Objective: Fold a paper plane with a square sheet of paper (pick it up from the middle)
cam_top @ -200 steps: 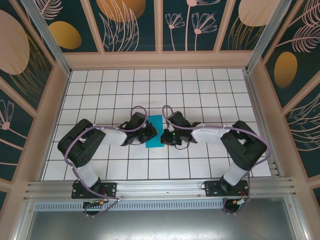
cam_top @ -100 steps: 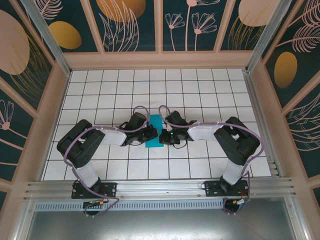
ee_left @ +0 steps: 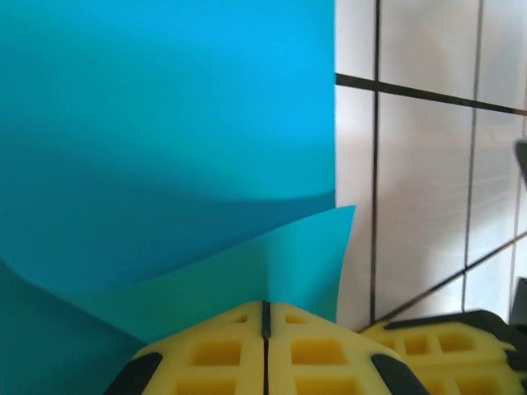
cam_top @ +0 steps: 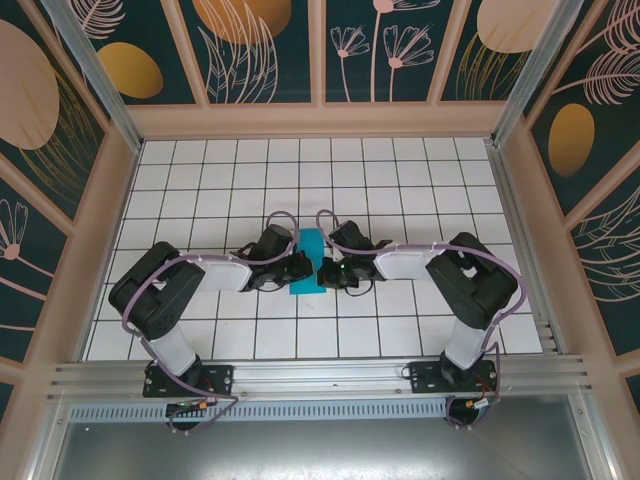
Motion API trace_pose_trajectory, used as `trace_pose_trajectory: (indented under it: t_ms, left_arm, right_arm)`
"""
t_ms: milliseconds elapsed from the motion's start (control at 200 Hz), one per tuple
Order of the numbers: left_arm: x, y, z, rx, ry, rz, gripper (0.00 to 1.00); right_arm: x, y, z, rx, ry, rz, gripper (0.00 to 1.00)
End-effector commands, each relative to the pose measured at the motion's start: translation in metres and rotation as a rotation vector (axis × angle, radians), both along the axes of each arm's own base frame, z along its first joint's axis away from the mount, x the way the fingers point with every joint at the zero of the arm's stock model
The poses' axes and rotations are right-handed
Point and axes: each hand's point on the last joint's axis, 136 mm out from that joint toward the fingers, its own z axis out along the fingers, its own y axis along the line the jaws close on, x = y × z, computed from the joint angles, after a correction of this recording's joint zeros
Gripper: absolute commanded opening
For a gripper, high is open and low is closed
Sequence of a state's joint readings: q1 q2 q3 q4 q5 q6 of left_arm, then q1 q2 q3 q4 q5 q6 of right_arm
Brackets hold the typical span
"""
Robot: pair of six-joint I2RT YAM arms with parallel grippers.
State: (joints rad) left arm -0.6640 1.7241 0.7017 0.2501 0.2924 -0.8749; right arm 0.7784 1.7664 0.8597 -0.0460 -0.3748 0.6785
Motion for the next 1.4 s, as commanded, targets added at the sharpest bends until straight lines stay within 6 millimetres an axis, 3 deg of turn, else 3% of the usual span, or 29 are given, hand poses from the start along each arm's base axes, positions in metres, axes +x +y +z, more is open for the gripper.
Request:
trace_pose_trajectory:
  t_ms: [0, 220, 540, 866, 1036, 1061, 1206, 1396]
  left_arm:
    - [0.007, 0.01, -0.013, 0.098, -0.003, 0.015, 0.07]
    - [0.029, 0.038, -0.021, 0.145, 0.001, 0.08, 0.06]
    - [0.04, 0.078, -0.037, 0.172, 0.025, 0.15, 0.06]
    - [0.069, 0.093, -0.013, 0.195, -0.035, 0.179, 0.07]
    - [0.07, 0.086, 0.005, 0.141, -0.072, 0.157, 0.07]
    - [0.071, 0.082, 0.019, 0.112, -0.101, 0.153, 0.07]
    - [0.057, 0.061, 0.049, -0.062, -0.14, 0.114, 0.06]
    - [0.033, 0.04, 0.051, -0.125, -0.124, 0.07, 0.0]
  right_arm:
    - [-0.02, -0.032, -0.041, -0.157, 0.08, -0.004, 0.0]
    - [-0.021, -0.034, -0.041, -0.163, 0.081, -0.006, 0.0]
    - [-0.027, -0.04, -0.046, -0.177, 0.094, -0.007, 0.0]
    - [-0.026, -0.04, -0.042, -0.161, 0.087, -0.015, 0.0]
    - [-0.022, -0.031, -0.034, -0.118, 0.07, -0.018, 0.0]
    - [-0.02, -0.029, -0.031, -0.109, 0.064, -0.019, 0.0]
    - [-0.009, -0.013, -0.01, -0.039, 0.016, -0.008, 0.0]
    - [0.003, 0.001, 0.007, 0.016, -0.023, 0.005, 0.0]
